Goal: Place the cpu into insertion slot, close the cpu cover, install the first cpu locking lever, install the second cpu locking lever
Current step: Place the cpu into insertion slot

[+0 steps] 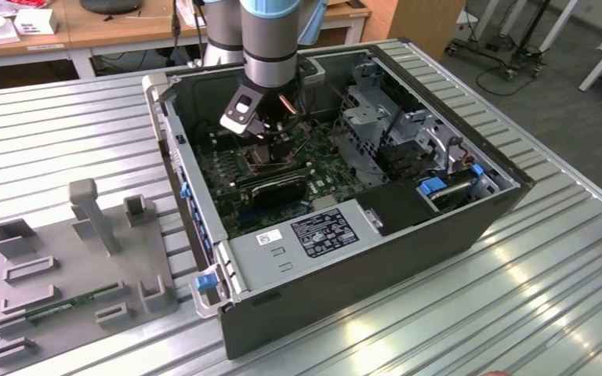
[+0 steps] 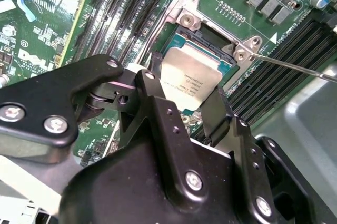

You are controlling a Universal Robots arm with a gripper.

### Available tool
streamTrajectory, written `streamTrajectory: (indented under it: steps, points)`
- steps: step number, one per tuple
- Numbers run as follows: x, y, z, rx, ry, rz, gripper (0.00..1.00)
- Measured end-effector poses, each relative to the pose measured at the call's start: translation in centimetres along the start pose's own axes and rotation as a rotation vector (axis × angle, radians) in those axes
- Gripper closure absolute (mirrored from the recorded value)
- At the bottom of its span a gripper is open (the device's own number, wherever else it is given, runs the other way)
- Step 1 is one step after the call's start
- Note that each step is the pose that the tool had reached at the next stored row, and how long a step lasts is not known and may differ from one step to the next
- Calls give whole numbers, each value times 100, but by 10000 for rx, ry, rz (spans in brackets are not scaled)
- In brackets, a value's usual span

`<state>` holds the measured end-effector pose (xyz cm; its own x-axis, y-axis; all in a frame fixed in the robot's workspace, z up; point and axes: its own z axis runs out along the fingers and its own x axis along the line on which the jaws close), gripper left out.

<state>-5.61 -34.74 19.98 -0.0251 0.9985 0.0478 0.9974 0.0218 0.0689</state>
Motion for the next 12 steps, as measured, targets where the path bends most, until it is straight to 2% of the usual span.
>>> streamTrajectory:
  steps: [4,12]
  points:
    - [0,-1,9,-9,-16,208,46]
    - [6,-1,13,-12,-14,218,46]
